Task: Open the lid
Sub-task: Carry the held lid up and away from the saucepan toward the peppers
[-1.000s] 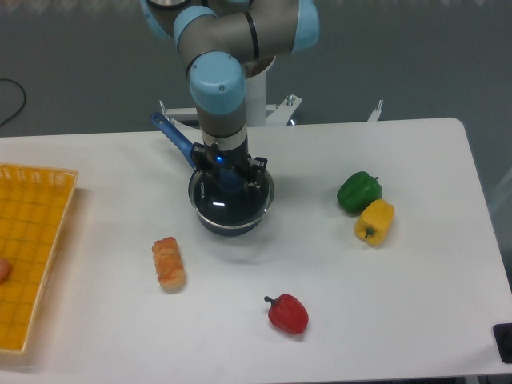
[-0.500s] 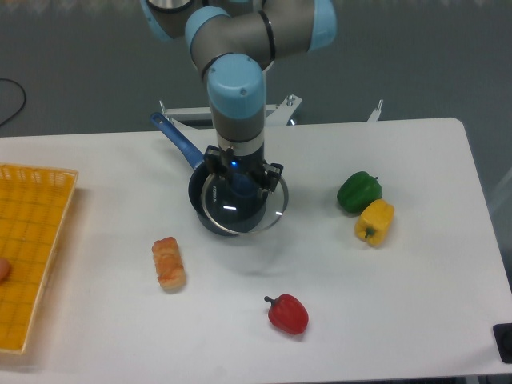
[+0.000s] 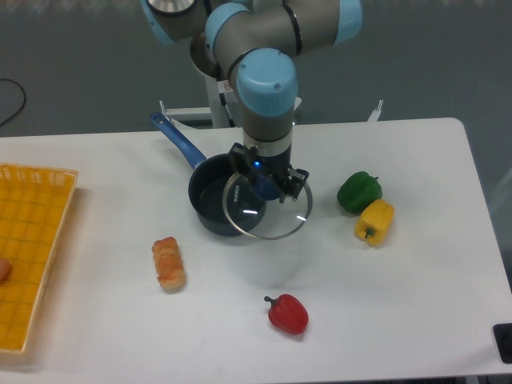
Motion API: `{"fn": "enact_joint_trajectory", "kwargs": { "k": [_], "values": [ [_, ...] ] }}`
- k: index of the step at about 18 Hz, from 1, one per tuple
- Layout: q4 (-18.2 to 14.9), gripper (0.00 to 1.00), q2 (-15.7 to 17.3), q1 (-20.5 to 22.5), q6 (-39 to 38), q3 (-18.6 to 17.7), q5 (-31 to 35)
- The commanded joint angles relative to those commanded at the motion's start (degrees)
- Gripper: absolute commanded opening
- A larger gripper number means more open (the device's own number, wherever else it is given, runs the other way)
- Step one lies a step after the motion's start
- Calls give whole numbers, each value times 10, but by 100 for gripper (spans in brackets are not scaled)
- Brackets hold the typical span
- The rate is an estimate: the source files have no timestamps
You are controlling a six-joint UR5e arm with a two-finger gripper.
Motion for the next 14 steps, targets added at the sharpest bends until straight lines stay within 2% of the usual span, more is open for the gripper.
{"fn": "enact_joint_trajectory", "kwargs": {
  "k": [4,14],
  "values": [
    [0,57,-8,7,34,10,1],
    [0,57,-9,11,38,10,2]
  ]
}}
